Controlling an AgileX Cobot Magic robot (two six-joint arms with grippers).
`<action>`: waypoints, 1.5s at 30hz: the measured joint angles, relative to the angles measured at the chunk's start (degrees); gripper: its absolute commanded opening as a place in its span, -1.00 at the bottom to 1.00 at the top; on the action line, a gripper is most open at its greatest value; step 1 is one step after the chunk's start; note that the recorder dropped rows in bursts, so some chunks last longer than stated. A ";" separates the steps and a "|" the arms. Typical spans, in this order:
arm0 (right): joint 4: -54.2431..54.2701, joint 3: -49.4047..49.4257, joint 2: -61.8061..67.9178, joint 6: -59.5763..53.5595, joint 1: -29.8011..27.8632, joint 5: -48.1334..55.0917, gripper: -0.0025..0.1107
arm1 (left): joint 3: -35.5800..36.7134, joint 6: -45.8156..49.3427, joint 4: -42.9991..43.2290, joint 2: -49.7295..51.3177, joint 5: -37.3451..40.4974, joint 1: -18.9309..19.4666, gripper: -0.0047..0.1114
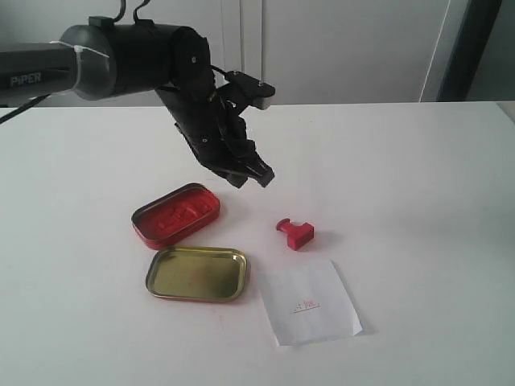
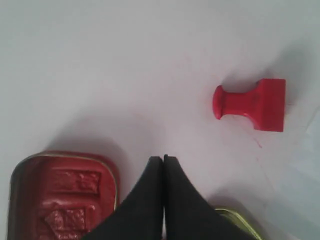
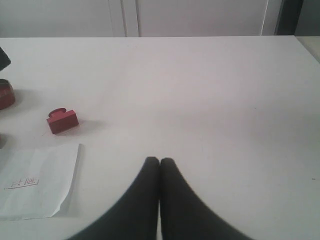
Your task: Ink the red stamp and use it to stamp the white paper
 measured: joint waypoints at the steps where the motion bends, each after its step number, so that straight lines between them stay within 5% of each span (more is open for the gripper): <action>1: 0.00 0.00 0.00 0.00 0.00 0.00 -0.96 | 0.00 -1.14 0.46 -0.27 0.64 0.22 -0.92; 21: 0.00 0.00 0.00 0.00 0.00 0.00 -0.96 | 0.00 -9.84 1.52 -1.79 16.17 13.71 -0.92; 45: 0.00 0.00 0.00 0.00 0.00 0.00 -0.96 | 6.85 -10.24 2.84 -8.52 17.37 15.74 -0.92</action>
